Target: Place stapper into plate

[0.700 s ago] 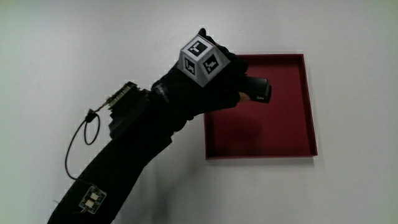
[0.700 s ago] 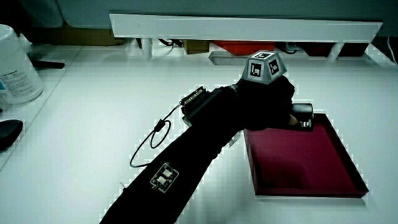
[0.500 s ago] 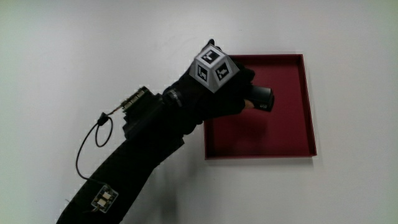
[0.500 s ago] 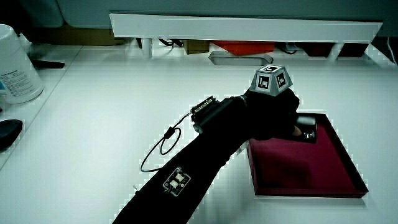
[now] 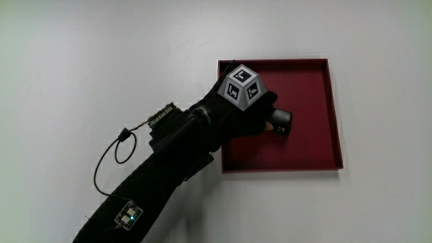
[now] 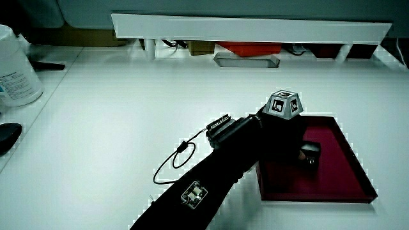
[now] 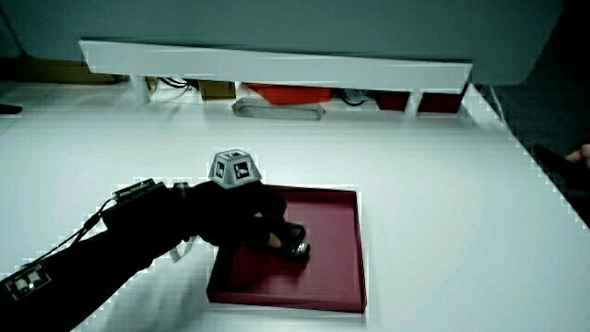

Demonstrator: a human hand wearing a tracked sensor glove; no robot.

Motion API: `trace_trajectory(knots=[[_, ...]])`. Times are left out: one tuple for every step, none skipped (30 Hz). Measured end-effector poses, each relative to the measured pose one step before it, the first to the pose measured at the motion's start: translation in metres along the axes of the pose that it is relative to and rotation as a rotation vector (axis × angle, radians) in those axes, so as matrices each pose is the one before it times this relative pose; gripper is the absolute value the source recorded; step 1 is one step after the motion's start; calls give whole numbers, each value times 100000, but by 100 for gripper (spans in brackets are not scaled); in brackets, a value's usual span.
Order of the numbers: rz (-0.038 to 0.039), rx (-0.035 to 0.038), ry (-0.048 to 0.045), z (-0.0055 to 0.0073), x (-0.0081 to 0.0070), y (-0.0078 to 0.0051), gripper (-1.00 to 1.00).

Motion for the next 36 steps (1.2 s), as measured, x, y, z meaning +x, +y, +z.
trace_trajectory(knots=[[32, 294, -103, -140, -61, 65, 0], [190, -370, 197, 7, 52, -16, 0], [-15, -520, -24, -160, -9, 168, 0], [395, -528, 50, -17, 69, 75, 0], [-240, -193, 518, -64, 53, 63, 0], [718, -1043, 308, 44, 96, -102, 0], [187, 498, -176, -151, -76, 46, 0], [-125, -35, -251, 36, -28, 3, -7], [131, -145, -576, -78, -43, 63, -14], [-199, -128, 964, -14, 45, -6, -21], [-118, -54, 27, -4, 15, -17, -29], [-186, 224, -81, -118, -117, 74, -36], [157, 395, -1211, 57, -83, -106, -43], [80, -26, -486, 43, -71, -68, -50], [366, -971, -753, -160, -178, 11, -57], [-191, 709, -1269, -274, -370, 74, -64], [-574, 1002, -1590, -85, -346, -37, -71], [-535, 1229, 306, 282, -157, -292, -79], [-1345, 1418, -815, 119, -358, -184, -86], [313, 1191, -2000, 591, -73, -574, -93], [-7932, 3501, 4058, 101, -430, -64, -100], [2298, -1474, -6859, 98, -466, -429, -100], [-974, 912, 2865, 1022, 284, -928, -100], [-974, 912, 2865, 1038, 263, -916, -100], [7348, -3660, -11543, -230, -669, -555, -100], [-4022, 3448, 7428, 1361, 812, -1273, -100], [1919, -1194, -579, 315, -110, -681, -100], [1919, -1194, -579, 308, -122, -683, -100], [1919, -1194, -579, 300, -133, -684, -100], [-516, 54, 50, 429, 21, -678, -100], [-2196, 401, 7319, 1456, 1006, -1226, -100], [197, 570, -3717, -57, -302, -589, -100], [197, 570, -3717, -43, -305, -588, -100], [197, 570, -3717, -28, -307, -588, -100], [771, -1648, 8940, 1248, 1119, -956, -100], [6111, -4487, -7365, -709, -773, -349, -100]])
